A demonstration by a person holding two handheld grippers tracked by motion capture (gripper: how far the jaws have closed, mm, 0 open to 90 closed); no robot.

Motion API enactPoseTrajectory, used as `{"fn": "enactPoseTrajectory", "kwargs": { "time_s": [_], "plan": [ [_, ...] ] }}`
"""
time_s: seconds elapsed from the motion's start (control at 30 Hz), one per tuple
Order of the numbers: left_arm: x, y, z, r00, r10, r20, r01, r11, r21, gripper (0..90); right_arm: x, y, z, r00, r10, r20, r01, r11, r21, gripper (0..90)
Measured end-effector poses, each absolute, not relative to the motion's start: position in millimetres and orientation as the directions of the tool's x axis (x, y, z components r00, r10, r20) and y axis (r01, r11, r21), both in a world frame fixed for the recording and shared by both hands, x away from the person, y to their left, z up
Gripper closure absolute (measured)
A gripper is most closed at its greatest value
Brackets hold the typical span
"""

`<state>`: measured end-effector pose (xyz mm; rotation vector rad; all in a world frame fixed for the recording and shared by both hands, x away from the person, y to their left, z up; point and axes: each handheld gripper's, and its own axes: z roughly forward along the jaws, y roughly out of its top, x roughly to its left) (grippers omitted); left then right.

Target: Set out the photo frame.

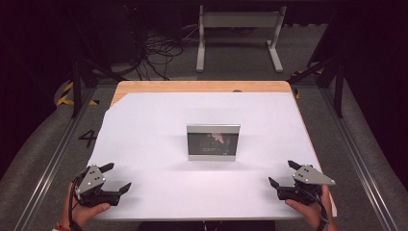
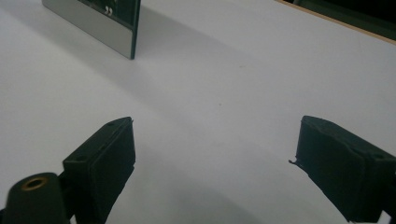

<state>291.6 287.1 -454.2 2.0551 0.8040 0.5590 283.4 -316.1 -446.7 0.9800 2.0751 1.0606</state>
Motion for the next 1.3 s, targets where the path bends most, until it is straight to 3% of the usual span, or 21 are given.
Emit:
{"fn": "enactPoseTrajectory", "kwargs": {
  "time_s": [0.43, 0.83, 1.3],
  "plan": [
    [293.9, 289.5, -456.6, 0.697, 0.713, 0.076, 0.351, -0.431, 0.831, 11.5, 283.1, -309.3, -449.5, -0.552, 0.808, -0.206, 0.331, 0.439, 0.835, 13.3],
    [294.2, 284.5, -457.0, 0.702, 0.7, 0.127, 0.341, -0.488, 0.804, 11.2, 282.9, -308.0, -450.3, -0.555, 0.802, -0.221, 0.324, 0.453, 0.83, 12.7],
    [293.8, 282.7, -456.6, 0.698, 0.704, 0.128, 0.344, -0.488, 0.802, 11.4, 280.8, -304.9, -448.9, -0.552, 0.797, -0.244, 0.312, 0.469, 0.826, 12.4]
  ]
}}
